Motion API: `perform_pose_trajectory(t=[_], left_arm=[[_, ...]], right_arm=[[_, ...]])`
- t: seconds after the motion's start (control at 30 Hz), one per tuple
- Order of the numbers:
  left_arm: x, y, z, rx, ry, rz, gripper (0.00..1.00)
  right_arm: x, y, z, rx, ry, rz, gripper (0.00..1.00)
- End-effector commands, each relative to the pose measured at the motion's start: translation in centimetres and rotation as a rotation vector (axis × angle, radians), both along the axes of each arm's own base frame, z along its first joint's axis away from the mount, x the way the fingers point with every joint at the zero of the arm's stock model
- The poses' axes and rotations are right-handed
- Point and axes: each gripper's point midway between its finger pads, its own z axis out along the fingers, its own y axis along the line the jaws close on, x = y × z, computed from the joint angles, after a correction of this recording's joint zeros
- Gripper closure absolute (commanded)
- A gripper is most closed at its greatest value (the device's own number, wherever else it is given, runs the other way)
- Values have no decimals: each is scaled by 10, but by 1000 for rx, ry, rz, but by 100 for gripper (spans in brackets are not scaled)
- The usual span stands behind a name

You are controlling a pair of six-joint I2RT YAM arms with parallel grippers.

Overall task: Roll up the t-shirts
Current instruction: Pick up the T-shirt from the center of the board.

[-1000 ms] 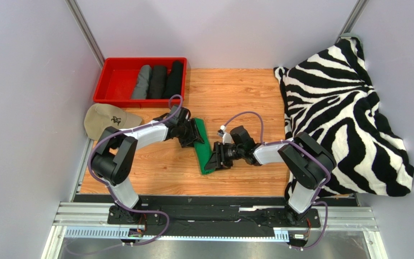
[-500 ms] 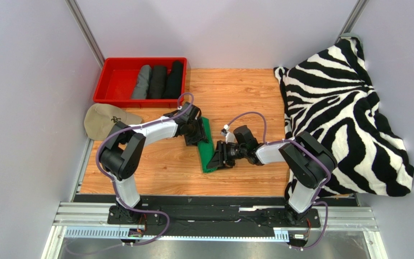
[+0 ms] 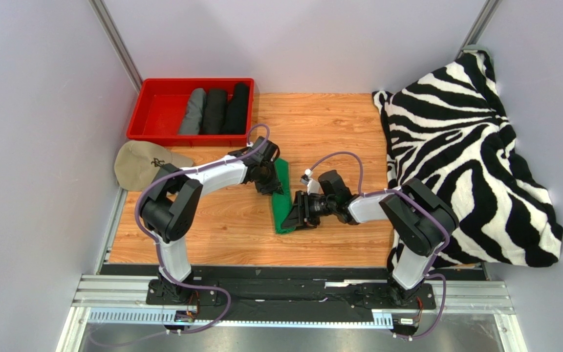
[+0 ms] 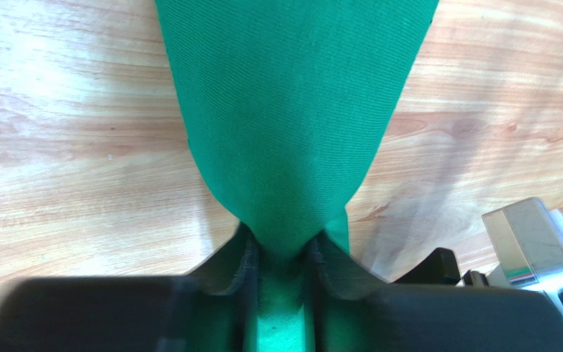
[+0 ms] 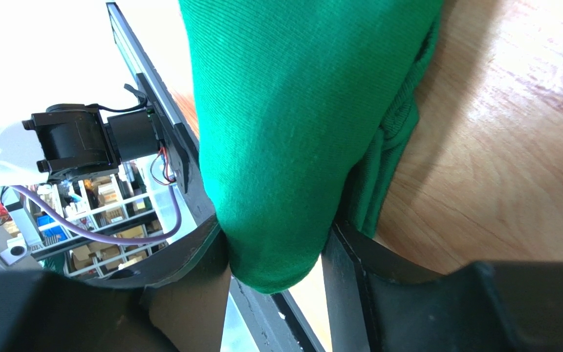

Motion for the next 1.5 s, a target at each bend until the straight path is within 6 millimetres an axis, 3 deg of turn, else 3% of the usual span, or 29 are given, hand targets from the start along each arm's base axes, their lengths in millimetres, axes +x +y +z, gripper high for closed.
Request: perform_pose_trajectory(t=[0.0, 0.17, 0.2, 0.3, 0.43, 0.53, 0.83, 0.93, 0.97, 1.03, 1.23, 1.47], left_arm=[[-5, 18, -29, 135, 33, -13, 99], [7, 24, -19, 197, -7, -23, 100], [9, 25, -16, 207, -20, -48, 100], [21, 25, 0, 236, -68, -95, 100], [44, 28, 30, 264, -179, -133, 100], [63, 29, 58, 218, -274, -149, 100], [113, 51, 137, 223, -479, -222, 100], [127, 64, 155, 213, -506, -242, 100], [136, 78, 159, 228, -525, -232, 100], [145, 81, 174, 192, -574, -248, 100], [176, 122, 217, 281, -759, -213, 100], [220, 170, 245, 345, -878, -139, 100]], right_arm=[[-2, -5, -1, -16, -16, -2, 50], [9, -19, 12, -107, -120, -60, 37], [14, -19, 30, -93, -175, -72, 36], [22, -33, 45, -155, -254, -125, 32], [30, -59, 76, -230, -366, -233, 30], [26, -72, 85, -259, -397, -267, 30], [17, -90, 91, -295, -432, -286, 30], [14, -90, 92, -293, -429, -275, 30], [13, -91, 91, -296, -426, -272, 30], [11, -90, 92, -291, -424, -264, 30], [4, -96, 90, -302, -434, -253, 30], [8, -96, 95, -323, -450, -235, 30]])
